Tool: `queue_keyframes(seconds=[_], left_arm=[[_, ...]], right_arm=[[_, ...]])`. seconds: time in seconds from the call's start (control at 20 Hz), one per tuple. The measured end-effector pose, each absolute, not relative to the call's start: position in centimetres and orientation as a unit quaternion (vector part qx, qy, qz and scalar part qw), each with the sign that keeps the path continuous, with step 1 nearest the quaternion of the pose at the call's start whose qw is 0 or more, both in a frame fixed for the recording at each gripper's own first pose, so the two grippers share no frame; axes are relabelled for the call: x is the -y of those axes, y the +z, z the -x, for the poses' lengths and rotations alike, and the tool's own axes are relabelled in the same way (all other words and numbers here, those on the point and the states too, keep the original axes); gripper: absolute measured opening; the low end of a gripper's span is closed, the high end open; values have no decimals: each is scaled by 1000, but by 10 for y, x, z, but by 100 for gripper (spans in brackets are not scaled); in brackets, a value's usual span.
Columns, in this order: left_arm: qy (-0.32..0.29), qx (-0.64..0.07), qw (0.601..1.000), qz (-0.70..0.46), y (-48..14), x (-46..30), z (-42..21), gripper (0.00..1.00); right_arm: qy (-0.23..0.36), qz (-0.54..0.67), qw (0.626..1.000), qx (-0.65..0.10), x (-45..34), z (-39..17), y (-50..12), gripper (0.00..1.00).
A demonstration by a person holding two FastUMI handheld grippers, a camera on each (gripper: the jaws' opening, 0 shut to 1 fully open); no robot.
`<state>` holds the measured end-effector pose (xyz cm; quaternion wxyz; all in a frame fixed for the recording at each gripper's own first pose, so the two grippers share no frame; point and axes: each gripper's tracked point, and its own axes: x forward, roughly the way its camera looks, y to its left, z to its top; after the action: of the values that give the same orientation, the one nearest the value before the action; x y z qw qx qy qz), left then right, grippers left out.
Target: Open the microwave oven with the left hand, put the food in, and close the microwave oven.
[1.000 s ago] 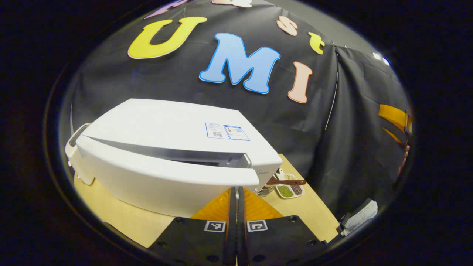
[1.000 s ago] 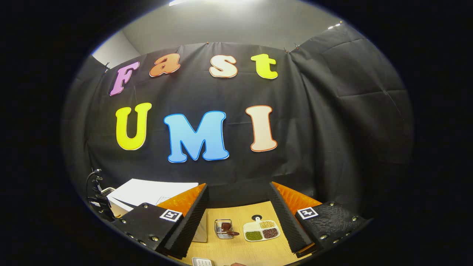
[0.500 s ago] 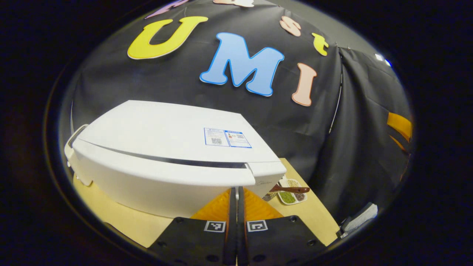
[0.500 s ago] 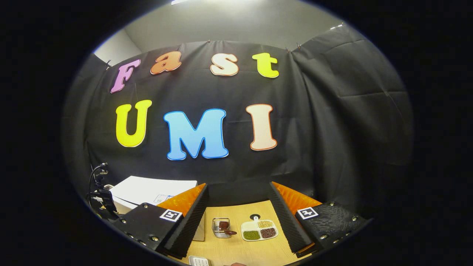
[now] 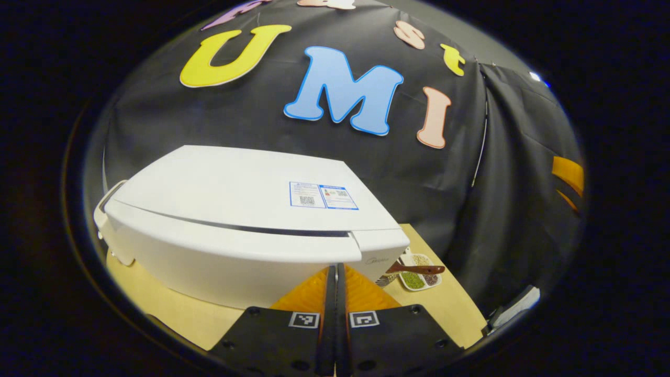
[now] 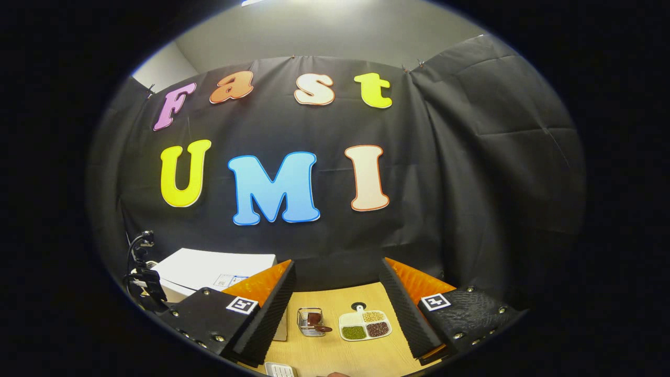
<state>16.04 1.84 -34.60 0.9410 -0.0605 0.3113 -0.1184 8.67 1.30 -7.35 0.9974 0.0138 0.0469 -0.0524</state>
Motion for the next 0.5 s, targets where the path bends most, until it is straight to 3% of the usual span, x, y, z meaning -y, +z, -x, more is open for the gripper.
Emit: queue_keyframes(seconds=[0.5], left_arm=[[-113,-298,947,34,-347,-17,-162,7]], right_arm=[[-23,-19,998,-57,-30,-93,-83,98]])
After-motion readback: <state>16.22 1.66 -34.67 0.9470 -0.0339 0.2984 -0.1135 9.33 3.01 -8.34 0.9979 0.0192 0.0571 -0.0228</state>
